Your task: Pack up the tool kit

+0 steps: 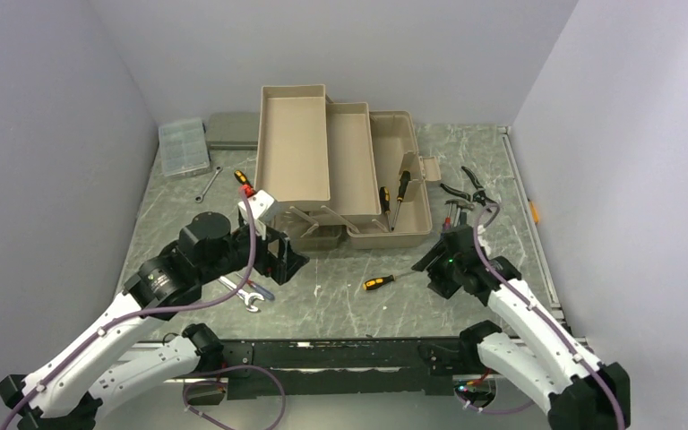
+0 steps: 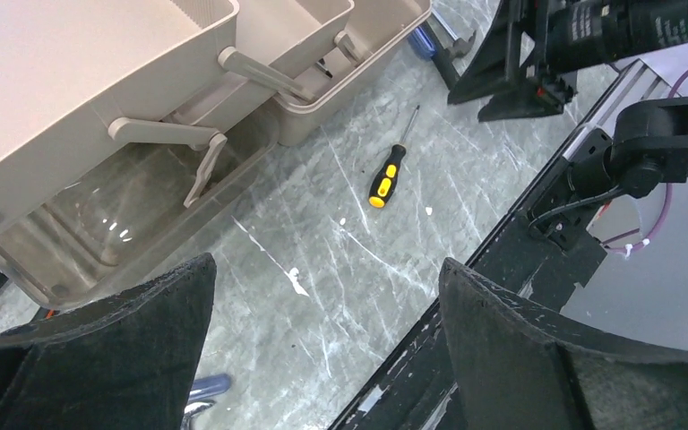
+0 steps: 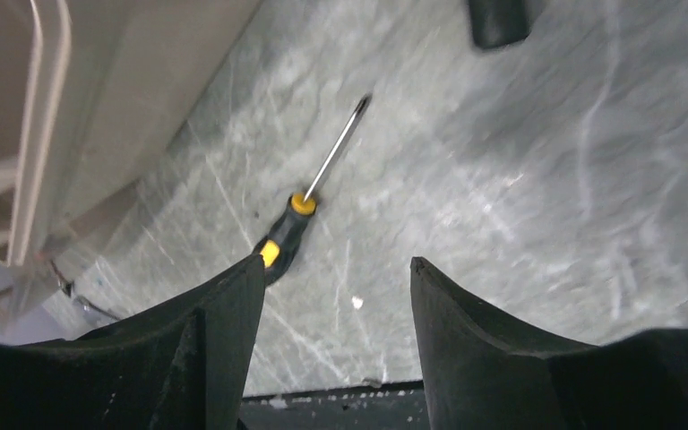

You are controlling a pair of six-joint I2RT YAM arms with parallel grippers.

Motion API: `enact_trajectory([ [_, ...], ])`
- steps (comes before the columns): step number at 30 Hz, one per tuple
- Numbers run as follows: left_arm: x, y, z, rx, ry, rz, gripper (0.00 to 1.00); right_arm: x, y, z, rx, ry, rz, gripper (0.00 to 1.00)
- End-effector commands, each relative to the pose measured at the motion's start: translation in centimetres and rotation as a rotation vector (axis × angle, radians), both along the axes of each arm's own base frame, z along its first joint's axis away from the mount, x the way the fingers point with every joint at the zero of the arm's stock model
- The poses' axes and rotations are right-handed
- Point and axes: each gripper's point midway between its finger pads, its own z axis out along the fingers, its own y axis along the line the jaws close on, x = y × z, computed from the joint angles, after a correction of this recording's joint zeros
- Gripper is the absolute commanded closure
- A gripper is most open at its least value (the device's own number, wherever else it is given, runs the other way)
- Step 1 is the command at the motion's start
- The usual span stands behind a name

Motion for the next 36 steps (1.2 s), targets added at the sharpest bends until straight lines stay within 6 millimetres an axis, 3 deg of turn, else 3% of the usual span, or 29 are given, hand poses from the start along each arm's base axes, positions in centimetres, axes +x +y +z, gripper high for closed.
enact_trajectory([
  [1,0.0,0.1,1.1,-0.021,-0.057,-0.015,0.04,0.9,2.7,0.5,0.052,-0.007,-0.128,0.38],
  [9,-1.3,1.7,3.0,-0.044,-0.149,-0.029,0.02,1.4,9.0,-0.7,0.01,0.068,-0.066,0.38],
  [15,-2.2,2.8,3.7,-0.038,-0.177,-0.025,0.01,2.7,11.4,-1.7,-0.013,0.104,-0.069,0.42],
  [20,-1.9,4.1,2.8,0.011,-0.185,0.016,0.01,2.5,11.5,-3.4,-0.038,0.143,-0.097,0.45],
  [27,-0.3,7.1,1.8,0.084,-0.162,0.207,0.01,1.7,10.9,-5.4,-0.056,0.178,-0.124,0.48],
  [36,1.6,12.4,1.4,0.153,-0.116,0.551,0.01,0.8,10.3,-6.5,-0.067,0.202,-0.121,0.65],
])
